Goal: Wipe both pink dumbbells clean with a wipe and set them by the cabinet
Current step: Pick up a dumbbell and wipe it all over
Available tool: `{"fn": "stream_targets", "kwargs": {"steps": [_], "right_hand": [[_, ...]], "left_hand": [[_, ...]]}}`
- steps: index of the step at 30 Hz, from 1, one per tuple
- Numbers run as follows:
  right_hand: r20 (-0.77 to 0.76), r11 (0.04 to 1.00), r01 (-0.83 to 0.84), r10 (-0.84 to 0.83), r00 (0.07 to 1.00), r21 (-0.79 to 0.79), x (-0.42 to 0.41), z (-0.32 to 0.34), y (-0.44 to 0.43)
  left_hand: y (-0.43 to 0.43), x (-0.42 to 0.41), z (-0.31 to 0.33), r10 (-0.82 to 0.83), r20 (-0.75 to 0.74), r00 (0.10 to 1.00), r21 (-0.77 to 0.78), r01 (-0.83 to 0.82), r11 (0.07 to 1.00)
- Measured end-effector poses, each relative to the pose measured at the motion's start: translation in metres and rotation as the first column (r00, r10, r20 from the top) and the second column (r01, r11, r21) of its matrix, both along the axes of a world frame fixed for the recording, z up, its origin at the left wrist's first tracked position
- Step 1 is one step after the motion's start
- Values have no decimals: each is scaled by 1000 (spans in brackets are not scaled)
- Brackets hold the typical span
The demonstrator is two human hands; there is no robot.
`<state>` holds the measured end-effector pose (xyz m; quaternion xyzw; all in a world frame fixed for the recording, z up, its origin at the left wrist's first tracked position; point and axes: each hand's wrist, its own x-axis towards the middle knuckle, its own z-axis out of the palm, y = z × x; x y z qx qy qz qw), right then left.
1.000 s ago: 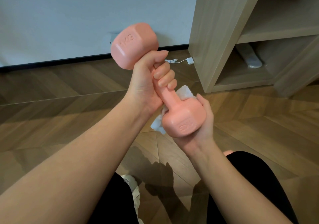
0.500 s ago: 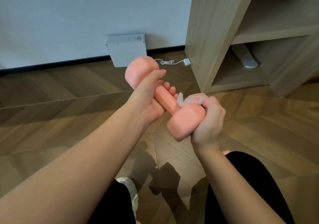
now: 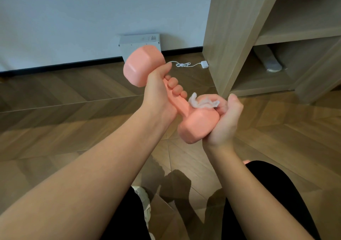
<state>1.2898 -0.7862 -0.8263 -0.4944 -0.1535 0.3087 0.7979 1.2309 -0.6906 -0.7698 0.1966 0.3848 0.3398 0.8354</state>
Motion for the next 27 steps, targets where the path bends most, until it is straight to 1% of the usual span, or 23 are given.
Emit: {"fn": "stream_targets", "kwargs": {"steps": [1,2,4,5,6,8,10,12,14,16,20,22,23,24,25,26,27], "right_hand": [[-179,998,-53,59,982,35,2,2,2],[-322,994,-86,103,941,65,3,3,3],[-540,979,-153,202,817,135,-2,6,3],[-608,961,-204,277,744,188,-8,7,2],[-638,937,-269,349,686,224,-14,8,1],[-658,901,-352,426,620,252,-21,8,0],[-684,884,-336,465,562,325,-20,11,0],[-693,865,-314,501,519,390,-17,15,-1],[-718,879,-303,477,507,369,-14,18,-1],[-720,886,-294,463,516,359,-11,21,-1],[-702,903,-230,427,571,362,-8,23,-2],[-681,921,-176,376,628,347,-10,22,-3],[-654,936,-149,331,680,318,-10,20,-5],[-603,955,-118,266,752,273,-10,18,-6],[-505,972,-91,192,841,217,-7,15,-8],[-344,984,-71,124,931,161,-4,11,-10],[-131,991,-49,65,989,121,-1,9,-12]], "left_hand": [[0,0,2,7,26,1000,25,-8,1000],[0,0,4,11,47,999,51,-13,999],[0,1,9,12,92,996,86,-20,996],[1,2,12,19,125,992,88,-30,996],[2,2,15,32,159,987,80,-46,996],[6,2,19,72,211,975,66,-88,994],[9,1,21,92,237,967,54,-107,993],[7,1,21,69,242,968,49,-84,995],[4,1,20,30,227,973,73,-47,996],[1,2,21,-15,217,976,103,-8,995],[-3,4,24,-74,201,977,150,44,988],[-5,5,26,-104,176,979,175,73,982],[-6,6,26,-118,162,980,182,88,979],[-7,6,27,-132,145,981,187,103,977],[-7,5,27,-145,123,982,195,120,974],[-8,5,27,-159,96,983,206,136,969],[-8,4,27,-169,66,983,222,151,963]]}}
